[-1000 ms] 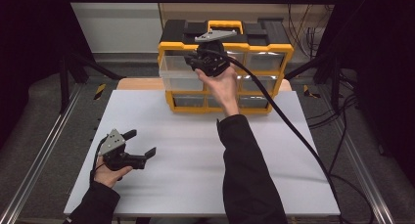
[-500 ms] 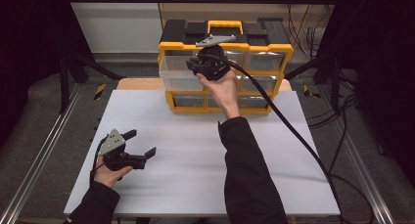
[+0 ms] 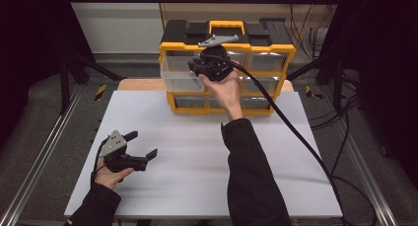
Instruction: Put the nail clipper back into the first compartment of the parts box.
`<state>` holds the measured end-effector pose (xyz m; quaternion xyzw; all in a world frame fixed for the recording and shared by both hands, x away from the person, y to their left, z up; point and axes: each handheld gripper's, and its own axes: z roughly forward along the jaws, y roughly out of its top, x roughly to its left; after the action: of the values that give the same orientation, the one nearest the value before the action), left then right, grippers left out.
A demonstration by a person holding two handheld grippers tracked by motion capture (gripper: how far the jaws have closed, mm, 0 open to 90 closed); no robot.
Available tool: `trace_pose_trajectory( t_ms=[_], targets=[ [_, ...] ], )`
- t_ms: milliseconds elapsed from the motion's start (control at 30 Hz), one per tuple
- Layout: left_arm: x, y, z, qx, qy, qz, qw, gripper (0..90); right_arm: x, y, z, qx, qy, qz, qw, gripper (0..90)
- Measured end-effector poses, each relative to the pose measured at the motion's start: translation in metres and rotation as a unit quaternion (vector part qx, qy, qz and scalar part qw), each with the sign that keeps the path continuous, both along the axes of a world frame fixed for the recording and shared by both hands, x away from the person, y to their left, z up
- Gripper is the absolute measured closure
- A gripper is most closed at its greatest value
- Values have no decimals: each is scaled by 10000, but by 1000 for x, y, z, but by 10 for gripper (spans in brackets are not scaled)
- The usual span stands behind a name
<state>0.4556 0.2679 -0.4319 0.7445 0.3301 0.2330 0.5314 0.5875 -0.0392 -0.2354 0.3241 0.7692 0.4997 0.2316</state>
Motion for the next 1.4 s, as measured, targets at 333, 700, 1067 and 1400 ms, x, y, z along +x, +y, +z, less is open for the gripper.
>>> trace_pose_trajectory(
  t_ms=[333,700,1067,1400],
  targets=[
    [0,0,0,-7,0,-3,10000,0,-8,-6,9,221,-143,71,9996,646],
    [0,-1,0,3,-4,-2,10000,0,-32,-21,26,522,-409,191,9976,345],
    [0,-1,-1,15,-6,6,10000,0,-60,-41,29,673,-626,203,9956,121],
    [0,-1,-1,26,-3,0,10000,0,-83,-59,16,565,-610,206,9963,35]
  ],
)
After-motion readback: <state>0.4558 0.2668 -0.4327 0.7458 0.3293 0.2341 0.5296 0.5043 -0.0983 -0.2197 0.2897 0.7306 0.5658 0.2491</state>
